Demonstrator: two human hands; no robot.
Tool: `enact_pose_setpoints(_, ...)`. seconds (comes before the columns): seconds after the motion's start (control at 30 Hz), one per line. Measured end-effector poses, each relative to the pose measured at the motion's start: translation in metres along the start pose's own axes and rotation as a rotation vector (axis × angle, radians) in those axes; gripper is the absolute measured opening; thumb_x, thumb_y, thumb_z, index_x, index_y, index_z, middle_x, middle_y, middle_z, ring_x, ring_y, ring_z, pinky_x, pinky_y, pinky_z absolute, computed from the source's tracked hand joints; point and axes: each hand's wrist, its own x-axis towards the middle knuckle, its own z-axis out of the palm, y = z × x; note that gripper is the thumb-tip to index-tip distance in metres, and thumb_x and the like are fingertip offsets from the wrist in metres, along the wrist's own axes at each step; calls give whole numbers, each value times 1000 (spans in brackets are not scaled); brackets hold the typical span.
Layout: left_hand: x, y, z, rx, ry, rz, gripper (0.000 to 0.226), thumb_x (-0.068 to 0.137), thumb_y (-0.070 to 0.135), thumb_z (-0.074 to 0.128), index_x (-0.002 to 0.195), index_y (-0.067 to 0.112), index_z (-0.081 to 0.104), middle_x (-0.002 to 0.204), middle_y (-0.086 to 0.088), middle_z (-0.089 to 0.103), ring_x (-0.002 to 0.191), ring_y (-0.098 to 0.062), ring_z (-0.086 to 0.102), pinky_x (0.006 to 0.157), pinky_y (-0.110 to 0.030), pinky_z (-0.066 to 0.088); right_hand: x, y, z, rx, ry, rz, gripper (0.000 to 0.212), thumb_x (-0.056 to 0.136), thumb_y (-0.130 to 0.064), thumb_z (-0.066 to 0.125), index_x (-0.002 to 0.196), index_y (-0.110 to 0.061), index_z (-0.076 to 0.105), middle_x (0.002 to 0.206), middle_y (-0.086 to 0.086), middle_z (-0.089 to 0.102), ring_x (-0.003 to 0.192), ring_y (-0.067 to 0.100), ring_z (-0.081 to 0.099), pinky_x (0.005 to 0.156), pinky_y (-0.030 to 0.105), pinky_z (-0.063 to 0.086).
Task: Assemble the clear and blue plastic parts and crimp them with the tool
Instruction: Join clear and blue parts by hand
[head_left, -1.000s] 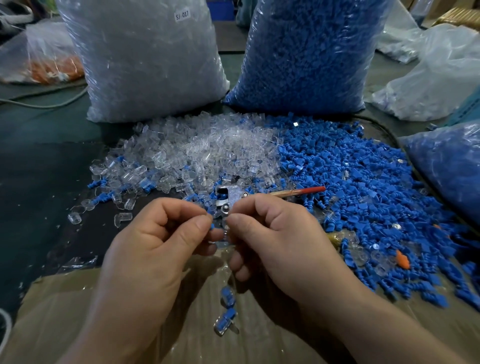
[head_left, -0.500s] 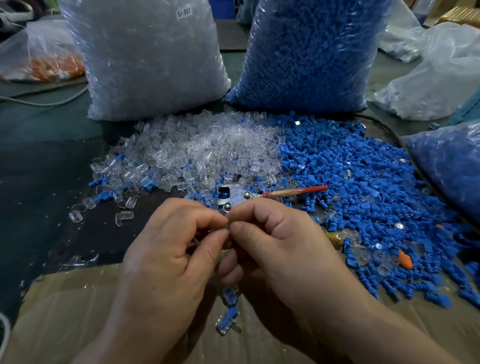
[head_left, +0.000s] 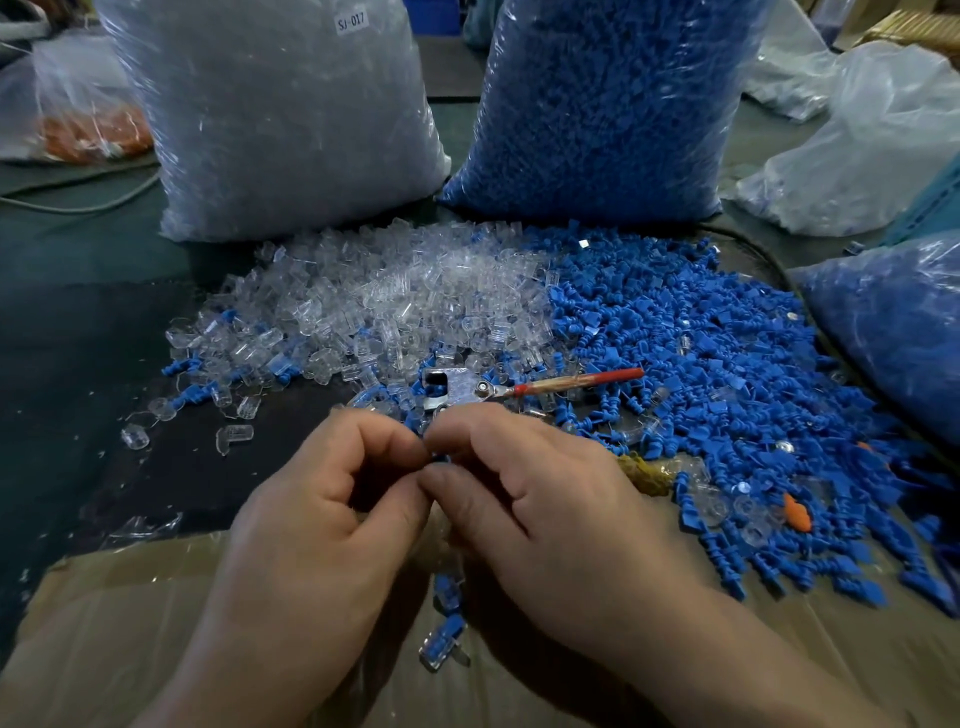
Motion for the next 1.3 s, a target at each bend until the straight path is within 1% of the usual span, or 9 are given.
enact_pose_setpoints(0.17,-2,0,-2,11,2,23,25,79,34,81,90,48,64,81,19,71,67,-9,68,60,-35,58,0,0,1,37,-5,22,14,97,-38,49,101,-29,58,83,-11,63,79,6,59,69,31,46)
enact_pose_setpoints(0.3,-3,3,0,53,-3,30,28,65,47,83,86,46,64,75,26,68,71,4,65,58,-6,47,-3,1,4,145,48,113,10,97,-41,51,96,-31,52,75,-7,65,69,9,64,62,41,52)
enact_pose_setpoints(0.4,-3,5,-2,104,4,33,13,71,37,70,83,42,66,76,23,68,75,5,63,61,-1,42,-2,-1,4,39,24,54,19,98,-46,44,95,-29,53,75,-9,63,72,9,58,64,34,46)
enact_pose_setpoints(0.57,0,3,-3,55,-26,-71,13,74,39,66,86,43,67,70,13,71,64,-7,65,52,-24,50,-2,-2,0,-302,-46,-155,12,93,-28,57,102,-20,57,84,-3,61,71,24,57,55,42,48)
enact_pose_setpoints(0.83,3,-3,0,-123,-77,-208,32,59,47,86,87,40,72,71,3,74,63,-19,70,65,-55,60,-2,1,-4,-292,-117,-133,16,94,-26,56,107,-18,61,92,-1,60,77,25,57,57,44,49)
enact_pose_setpoints(1.0,3,-4,0,-215,-62,-238,25,61,45,76,83,35,72,65,-1,70,58,-23,66,59,-47,56,2,11,-9,-401,6,-99,29,91,-37,49,115,-24,59,115,-3,59,108,19,52,88,41,51)
enact_pose_setpoints(1.1,6,-8,-1,-396,-49,-302,24,83,2,70,74,24,72,57,-5,64,49,-15,60,47,-24,51,9,29,-20,-587,-42,148,60,88,-54,51,141,-32,33,153,-2,32,145,23,20,119,47,21)
enact_pose_setpoints(1.2,7,-5,-3,-619,-90,-406,39,86,-9,59,67,21,72,55,-8,59,45,-14,56,40,-23,48,12,47,-21,-685,-178,251,76,88,-62,48,149,-31,15,159,0,18,148,24,11,120,43,9)
enact_pose_setpoints(1.3,11,-9,-4,-661,-91,-423,39,87,-6,59,66,24,72,55,-8,59,46,-14,56,40,-23,48,15,50,-20,-733,-177,227,69,85,-63,51,142,-30,32,145,-3,40,133,26,31,112,43,25)
